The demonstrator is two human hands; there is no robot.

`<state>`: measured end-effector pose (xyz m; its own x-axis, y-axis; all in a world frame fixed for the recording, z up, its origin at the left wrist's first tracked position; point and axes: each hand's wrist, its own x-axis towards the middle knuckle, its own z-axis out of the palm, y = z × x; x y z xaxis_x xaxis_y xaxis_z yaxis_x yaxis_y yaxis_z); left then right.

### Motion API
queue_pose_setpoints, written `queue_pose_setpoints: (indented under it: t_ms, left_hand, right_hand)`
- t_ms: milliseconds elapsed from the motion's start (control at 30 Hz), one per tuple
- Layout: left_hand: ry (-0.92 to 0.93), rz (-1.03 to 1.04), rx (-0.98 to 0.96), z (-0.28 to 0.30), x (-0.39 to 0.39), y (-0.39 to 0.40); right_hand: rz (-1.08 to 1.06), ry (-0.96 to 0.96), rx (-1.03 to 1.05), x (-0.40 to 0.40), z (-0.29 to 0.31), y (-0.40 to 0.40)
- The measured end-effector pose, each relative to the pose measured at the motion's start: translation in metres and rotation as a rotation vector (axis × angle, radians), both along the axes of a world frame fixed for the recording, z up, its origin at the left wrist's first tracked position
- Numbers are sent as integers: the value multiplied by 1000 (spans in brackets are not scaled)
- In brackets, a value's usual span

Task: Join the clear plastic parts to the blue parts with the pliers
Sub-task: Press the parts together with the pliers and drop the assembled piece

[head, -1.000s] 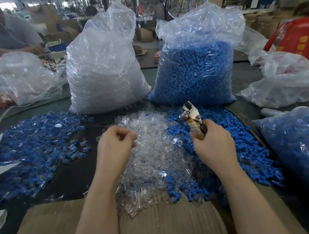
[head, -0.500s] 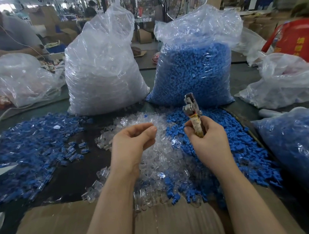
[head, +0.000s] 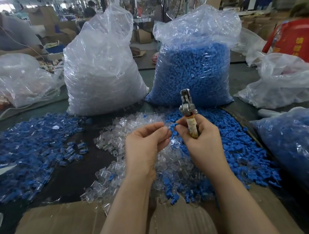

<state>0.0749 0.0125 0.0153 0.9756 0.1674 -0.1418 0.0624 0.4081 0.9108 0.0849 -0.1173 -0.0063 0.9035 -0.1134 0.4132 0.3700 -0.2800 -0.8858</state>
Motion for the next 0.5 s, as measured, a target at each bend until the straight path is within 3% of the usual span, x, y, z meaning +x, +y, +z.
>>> queue_pose_setpoints:
  t_ms: [200, 333, 500]
  left_hand:
    - [18, -9, -7, 0, -1, -4]
    - [-3, 4, -1, 1, -2, -9]
    - [-70, 70, 105, 0, -3, -15]
  right_hand:
    - [-26, -17, 23, 1, -2, 2]
    - [-148, -30, -78, 1, -6, 3]
    - [-222, -46, -123, -1, -5, 6]
